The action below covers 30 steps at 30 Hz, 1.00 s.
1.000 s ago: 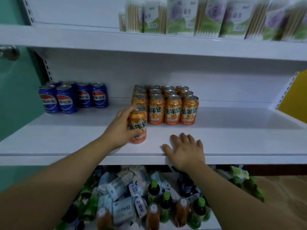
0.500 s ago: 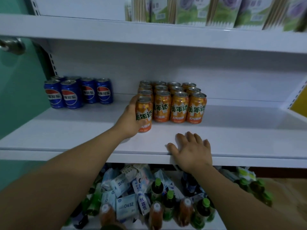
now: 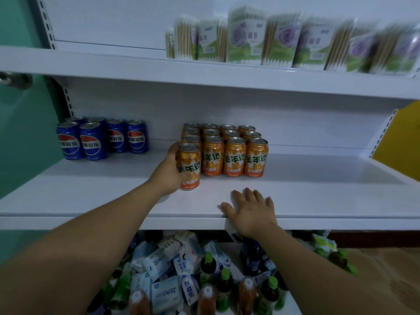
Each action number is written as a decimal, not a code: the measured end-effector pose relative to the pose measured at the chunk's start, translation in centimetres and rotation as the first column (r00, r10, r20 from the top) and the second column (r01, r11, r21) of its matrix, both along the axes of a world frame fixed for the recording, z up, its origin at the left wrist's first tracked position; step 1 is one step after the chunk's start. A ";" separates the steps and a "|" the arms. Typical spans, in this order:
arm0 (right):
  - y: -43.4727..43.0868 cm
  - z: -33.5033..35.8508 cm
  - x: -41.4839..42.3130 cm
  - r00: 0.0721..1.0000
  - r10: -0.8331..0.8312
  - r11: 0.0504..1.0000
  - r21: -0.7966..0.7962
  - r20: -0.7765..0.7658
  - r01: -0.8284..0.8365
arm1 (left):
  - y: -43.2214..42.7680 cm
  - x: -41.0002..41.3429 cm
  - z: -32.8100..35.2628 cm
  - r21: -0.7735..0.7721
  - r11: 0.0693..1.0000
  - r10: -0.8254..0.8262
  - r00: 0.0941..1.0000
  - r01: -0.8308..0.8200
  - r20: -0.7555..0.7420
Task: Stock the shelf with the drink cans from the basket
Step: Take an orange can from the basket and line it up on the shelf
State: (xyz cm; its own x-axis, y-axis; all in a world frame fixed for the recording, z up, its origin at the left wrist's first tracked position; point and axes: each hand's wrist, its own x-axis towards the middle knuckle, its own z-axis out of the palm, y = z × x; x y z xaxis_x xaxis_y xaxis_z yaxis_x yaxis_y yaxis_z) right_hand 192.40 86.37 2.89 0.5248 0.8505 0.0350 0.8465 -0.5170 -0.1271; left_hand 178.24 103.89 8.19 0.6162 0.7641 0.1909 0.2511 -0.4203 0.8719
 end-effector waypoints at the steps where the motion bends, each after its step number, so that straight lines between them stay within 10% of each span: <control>1: 0.1 -0.2 0.0 1.000 -0.003 1.000 0.002 0.009 0.003 | 0.0 0.1 0.0 0.004 1.000 -0.003 1.000 0.003 0.001; 10: 0.4 0.0 0.2 1.000 -0.007 0.999 -0.042 0.024 0.008 | 0.1 -0.1 0.4 0.048 0.998 -0.033 0.998 0.035 -0.049; 23: -10.5 6.2 2.8 0.978 -0.202 0.978 0.048 -0.055 0.205 | -8.1 1.6 4.5 0.531 0.841 0.065 0.955 0.105 -0.291; 30: -23.0 7.8 3.9 0.907 -0.419 0.906 0.040 -0.041 0.420 | -18.0 6.1 4.2 0.455 0.761 -0.247 0.855 0.463 -0.457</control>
